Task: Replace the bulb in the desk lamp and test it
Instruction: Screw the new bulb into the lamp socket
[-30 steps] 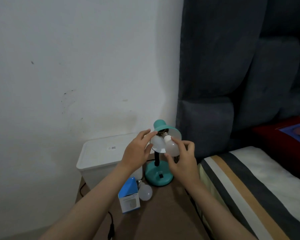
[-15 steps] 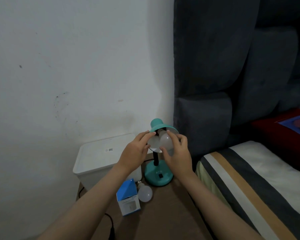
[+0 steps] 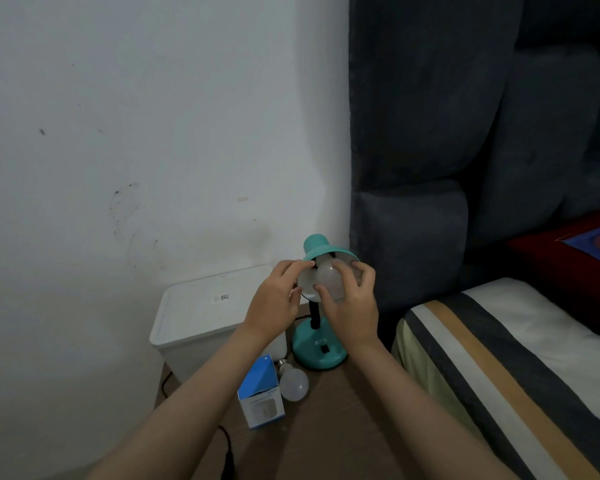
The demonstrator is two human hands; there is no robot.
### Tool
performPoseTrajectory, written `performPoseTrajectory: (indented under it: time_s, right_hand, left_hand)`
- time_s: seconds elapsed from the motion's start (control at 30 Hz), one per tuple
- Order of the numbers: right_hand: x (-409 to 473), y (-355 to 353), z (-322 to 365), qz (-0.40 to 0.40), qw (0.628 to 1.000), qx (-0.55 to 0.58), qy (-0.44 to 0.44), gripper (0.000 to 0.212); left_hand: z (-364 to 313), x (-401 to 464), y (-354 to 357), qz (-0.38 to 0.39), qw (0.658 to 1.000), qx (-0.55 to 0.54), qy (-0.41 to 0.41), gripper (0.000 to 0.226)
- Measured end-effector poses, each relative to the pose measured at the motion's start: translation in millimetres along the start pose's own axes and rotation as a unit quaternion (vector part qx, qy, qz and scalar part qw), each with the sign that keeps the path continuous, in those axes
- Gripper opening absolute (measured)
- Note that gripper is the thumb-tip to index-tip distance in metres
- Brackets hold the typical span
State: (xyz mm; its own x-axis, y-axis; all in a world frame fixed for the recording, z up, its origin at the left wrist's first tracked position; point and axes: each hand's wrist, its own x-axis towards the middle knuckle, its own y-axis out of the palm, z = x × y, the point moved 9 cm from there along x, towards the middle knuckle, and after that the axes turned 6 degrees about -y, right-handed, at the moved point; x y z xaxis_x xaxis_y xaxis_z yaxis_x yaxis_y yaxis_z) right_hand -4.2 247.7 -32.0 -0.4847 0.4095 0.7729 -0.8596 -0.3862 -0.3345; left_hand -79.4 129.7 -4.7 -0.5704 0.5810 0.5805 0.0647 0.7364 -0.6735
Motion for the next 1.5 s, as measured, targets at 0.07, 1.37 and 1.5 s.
performPoseTrajectory:
  time_s: [0.07, 1.37, 1.5]
  right_hand:
    - [-2.2, -1.9, 0.3, -0.004, 1.000, 0.011, -0.004, 0.048]
    - [-4.1, -1.4, 1.9, -0.006, 0.998, 0.054, 0.018, 0.047]
    - [-4.1, -4.8, -17.8, -0.020, 0.985, 0.074, 0.152, 0.049]
  left_hand:
    - [0.5, -0.3, -0.4, 0.002, 1.000, -0.001, -0.003, 0.052]
    - [-0.8, -4.0, -1.2, -0.017, 1.000, -0.003, -0.018, 0.053]
    - [-0.8, -4.6, -0.8, -0.020, 1.000, 0.003, -0.015, 0.051]
